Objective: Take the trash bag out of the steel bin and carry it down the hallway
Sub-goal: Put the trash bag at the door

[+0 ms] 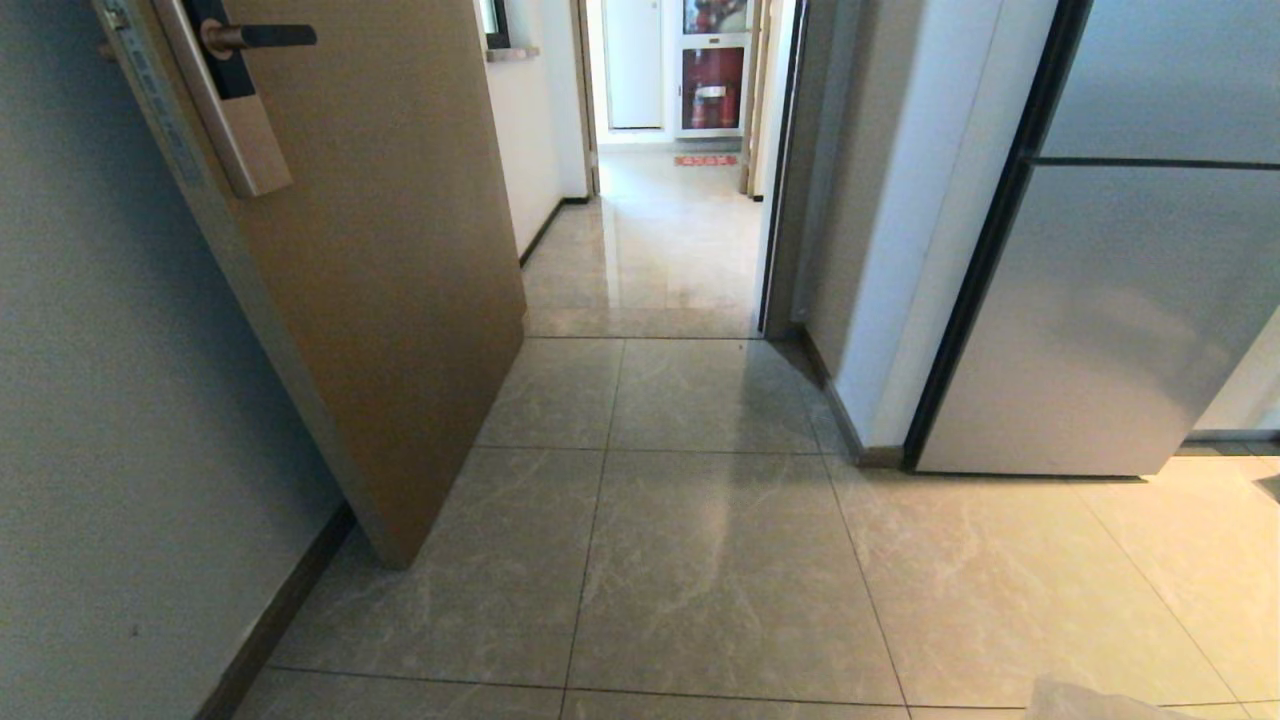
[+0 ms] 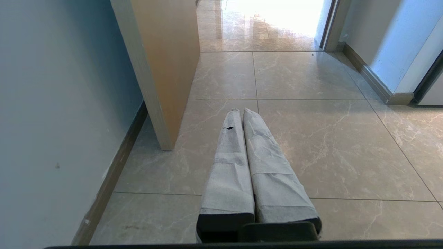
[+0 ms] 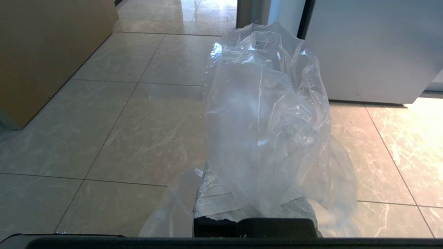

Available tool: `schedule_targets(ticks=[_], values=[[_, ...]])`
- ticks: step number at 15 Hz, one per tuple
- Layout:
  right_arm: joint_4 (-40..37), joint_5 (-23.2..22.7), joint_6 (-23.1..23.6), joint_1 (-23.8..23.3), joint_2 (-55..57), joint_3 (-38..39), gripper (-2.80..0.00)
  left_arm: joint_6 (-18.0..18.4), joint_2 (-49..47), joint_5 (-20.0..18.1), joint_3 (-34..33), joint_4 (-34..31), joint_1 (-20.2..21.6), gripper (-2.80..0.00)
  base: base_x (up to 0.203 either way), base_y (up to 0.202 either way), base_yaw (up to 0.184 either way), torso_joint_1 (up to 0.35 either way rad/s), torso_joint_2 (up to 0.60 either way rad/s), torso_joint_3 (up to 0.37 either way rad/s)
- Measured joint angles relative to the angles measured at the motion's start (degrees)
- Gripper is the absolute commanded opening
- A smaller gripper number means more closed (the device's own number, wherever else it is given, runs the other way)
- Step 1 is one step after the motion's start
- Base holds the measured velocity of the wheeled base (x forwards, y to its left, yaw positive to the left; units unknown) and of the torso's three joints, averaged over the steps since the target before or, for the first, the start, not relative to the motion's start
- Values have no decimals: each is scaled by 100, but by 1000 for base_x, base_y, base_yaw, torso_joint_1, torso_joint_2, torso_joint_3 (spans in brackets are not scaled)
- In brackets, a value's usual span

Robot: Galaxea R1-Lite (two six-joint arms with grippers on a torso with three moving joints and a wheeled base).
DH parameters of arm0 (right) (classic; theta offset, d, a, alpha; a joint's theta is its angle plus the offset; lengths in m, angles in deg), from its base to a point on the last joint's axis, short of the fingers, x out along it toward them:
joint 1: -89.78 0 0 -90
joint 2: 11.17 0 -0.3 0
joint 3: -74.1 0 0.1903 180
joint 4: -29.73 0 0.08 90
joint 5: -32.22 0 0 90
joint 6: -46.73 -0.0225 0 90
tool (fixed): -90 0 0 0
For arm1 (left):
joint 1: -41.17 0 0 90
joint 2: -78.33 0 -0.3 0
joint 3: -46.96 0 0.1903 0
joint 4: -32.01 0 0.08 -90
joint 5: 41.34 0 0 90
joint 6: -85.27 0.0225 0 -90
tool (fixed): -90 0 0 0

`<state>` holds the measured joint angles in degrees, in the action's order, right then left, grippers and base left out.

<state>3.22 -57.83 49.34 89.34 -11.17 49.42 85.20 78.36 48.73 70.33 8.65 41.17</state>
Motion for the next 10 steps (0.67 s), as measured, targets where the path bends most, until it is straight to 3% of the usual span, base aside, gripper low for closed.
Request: schedule_targets(ticks=[10], values=[[-2,1,-2,-5,0,0,-280,0,0,-1,0,-1,0,-280,0,0,0,0,0,0]])
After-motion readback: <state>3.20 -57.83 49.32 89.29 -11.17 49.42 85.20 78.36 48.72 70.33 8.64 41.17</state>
